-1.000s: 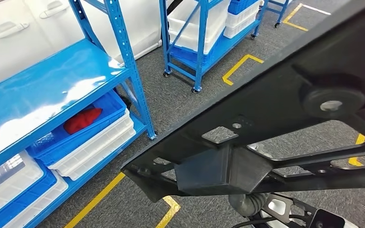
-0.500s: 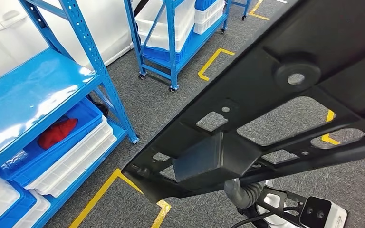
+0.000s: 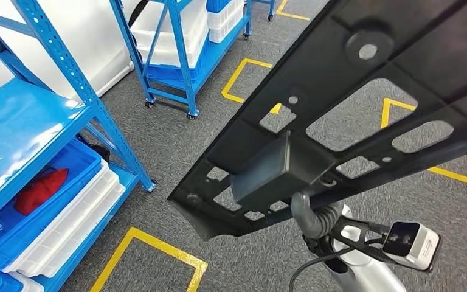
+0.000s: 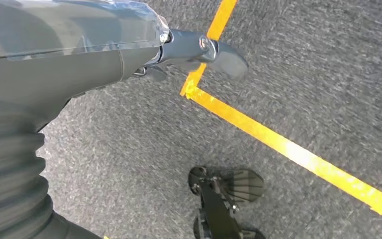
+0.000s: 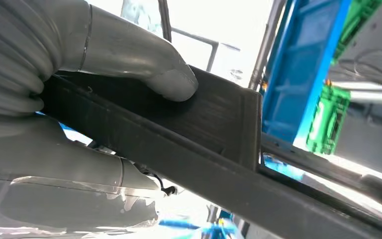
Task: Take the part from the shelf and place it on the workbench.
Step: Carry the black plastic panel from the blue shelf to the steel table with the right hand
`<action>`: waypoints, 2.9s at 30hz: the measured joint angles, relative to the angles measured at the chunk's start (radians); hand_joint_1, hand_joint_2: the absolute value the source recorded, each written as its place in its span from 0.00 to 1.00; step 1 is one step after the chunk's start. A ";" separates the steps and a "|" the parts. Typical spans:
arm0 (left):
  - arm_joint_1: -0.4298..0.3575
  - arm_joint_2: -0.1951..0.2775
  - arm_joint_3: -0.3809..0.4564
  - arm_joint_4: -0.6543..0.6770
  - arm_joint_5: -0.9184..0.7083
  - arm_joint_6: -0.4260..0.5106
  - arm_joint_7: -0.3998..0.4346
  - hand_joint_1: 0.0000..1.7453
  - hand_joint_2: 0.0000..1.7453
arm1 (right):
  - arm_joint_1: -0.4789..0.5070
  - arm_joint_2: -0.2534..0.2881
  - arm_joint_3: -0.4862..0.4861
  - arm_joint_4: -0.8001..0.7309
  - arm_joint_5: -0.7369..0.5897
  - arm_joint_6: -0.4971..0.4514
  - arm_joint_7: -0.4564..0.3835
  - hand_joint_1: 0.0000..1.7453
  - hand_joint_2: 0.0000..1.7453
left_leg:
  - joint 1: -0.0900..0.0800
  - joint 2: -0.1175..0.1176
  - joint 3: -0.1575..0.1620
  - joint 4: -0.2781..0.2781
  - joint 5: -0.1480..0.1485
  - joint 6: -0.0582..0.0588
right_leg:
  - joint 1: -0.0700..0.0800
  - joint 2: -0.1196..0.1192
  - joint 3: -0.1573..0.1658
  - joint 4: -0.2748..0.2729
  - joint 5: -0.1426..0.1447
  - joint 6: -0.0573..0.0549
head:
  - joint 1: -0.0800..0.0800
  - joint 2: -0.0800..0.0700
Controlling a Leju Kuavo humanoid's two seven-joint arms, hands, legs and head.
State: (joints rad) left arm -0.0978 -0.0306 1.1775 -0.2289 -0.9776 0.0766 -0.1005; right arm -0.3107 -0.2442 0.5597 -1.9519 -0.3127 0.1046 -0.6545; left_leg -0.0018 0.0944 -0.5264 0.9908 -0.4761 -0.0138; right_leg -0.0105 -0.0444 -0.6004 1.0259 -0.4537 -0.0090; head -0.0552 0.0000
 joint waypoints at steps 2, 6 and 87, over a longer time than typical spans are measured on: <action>-0.002 -0.002 0.000 0.000 0.003 0.001 -0.003 0.00 1.00 | -0.016 -0.002 0.005 0.003 -0.004 -0.002 0.001 1.00 1.00 | 0.004 -0.005 -0.003 0.011 -0.013 -0.010 | -0.001 0.018 -0.002 -0.003 0.004 -0.011 | 0.000 0.000; 0.001 -0.006 0.002 0.000 0.003 0.001 -0.004 0.00 1.00 | -0.032 -0.004 0.015 0.008 -0.006 -0.002 0.001 1.00 1.00 | 0.012 -0.078 -0.097 0.228 -0.132 -0.022 | -0.001 0.053 -0.005 -0.006 0.011 -0.026 | 0.000 0.000; 0.014 -0.031 0.009 0.000 -0.001 0.003 -0.003 0.00 1.00 | -0.058 0.032 0.057 0.040 0.060 0.003 0.055 1.00 1.00 | 0.009 -0.055 -0.020 -0.002 0.011 0.033 | -0.003 0.043 -0.108 0.212 -0.077 0.035 | 0.000 0.000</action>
State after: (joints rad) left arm -0.0838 -0.0617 1.1864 -0.2288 -0.9791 0.0799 -0.1036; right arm -0.3683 -0.2119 0.6171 -1.9116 -0.2532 0.1072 -0.5994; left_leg 0.0070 0.0398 -0.5469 0.9890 -0.4654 0.0191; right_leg -0.0138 -0.0016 -0.7085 1.2383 -0.5309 0.0262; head -0.0549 0.0000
